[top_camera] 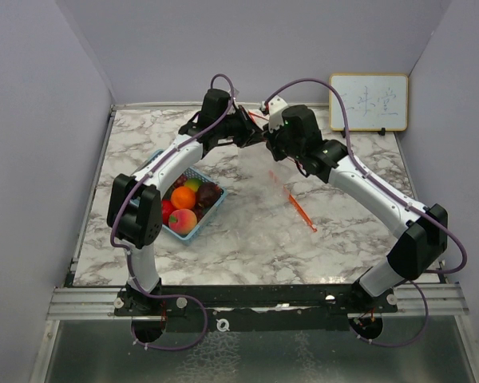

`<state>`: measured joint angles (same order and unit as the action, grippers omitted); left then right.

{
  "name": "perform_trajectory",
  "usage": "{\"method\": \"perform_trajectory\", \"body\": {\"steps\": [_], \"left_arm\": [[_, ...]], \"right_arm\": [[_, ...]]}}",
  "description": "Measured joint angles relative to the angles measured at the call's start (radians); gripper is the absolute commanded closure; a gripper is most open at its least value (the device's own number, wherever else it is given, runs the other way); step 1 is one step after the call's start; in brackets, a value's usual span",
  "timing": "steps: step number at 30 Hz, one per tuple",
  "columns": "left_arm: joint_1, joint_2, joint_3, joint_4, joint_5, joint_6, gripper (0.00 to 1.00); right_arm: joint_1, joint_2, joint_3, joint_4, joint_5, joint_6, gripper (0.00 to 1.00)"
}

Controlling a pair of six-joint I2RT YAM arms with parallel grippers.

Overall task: Place the food in the zip-top bag and seal the zipper
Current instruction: Open the zipper of the food storage bag.

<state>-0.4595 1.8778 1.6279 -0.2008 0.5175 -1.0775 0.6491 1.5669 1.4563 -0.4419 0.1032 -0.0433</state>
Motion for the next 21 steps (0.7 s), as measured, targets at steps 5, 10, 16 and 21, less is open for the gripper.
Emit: {"method": "perform_trajectory", "body": {"steps": [5,10,16,21], "left_arm": [[-0.001,0.012,0.024,-0.05,-0.043,0.061,1.0],[0.006,0.043,0.072,-0.122,-0.089,0.142,1.0],[0.011,0.044,0.072,-0.134,-0.088,0.189,1.0],[0.011,0.039,0.071,-0.13,-0.071,0.205,1.0]], "right_arm": [[0.0,-0.004,0.018,-0.021,0.0,0.006,0.6],[0.0,-0.006,0.158,-0.073,0.014,0.024,0.51],[0.0,-0.008,0.297,-0.108,0.074,0.048,0.5],[0.0,0.092,0.384,-0.15,0.105,0.067,0.46]]}}
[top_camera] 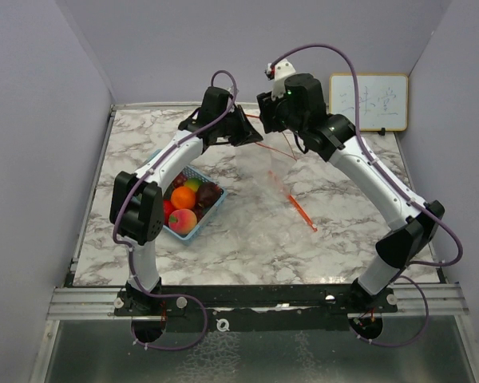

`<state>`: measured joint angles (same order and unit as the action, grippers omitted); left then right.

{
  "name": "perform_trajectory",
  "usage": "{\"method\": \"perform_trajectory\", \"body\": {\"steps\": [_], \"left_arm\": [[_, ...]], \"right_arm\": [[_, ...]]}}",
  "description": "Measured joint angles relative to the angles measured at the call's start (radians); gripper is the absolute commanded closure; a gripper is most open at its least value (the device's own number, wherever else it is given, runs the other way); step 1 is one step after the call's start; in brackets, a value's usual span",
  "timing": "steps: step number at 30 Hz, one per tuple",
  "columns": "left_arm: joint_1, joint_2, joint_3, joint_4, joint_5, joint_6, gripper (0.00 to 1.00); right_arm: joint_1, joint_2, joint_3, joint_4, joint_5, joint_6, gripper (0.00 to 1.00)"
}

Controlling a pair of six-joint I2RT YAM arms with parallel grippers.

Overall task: Place the food in the zip-top bag and seal the zipper
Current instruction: Open the zipper of the food storage bag.

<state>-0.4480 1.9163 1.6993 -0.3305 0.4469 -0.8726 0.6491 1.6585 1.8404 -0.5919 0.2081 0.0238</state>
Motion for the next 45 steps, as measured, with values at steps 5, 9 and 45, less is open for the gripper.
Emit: {"method": "perform_trajectory", "body": {"steps": [5,9,45], "left_arm": [[0.0,-0.028,-0.011,0.013,0.035,0.009,1.0],[0.0,-0.054,-0.018,0.03,0.066,0.021,1.0],[0.12,-0.053,0.199,-0.483,-0.467,0.61,1.0]], "right_arm": [[0.0,0.086,-0.01,-0.06,0.0,0.0,0.43],[-0.01,0.1,-0.01,-0.098,0.0,-0.002,0.43],[-0.177,0.186,-0.073,0.206,-0.369,0.059,0.41]]}}
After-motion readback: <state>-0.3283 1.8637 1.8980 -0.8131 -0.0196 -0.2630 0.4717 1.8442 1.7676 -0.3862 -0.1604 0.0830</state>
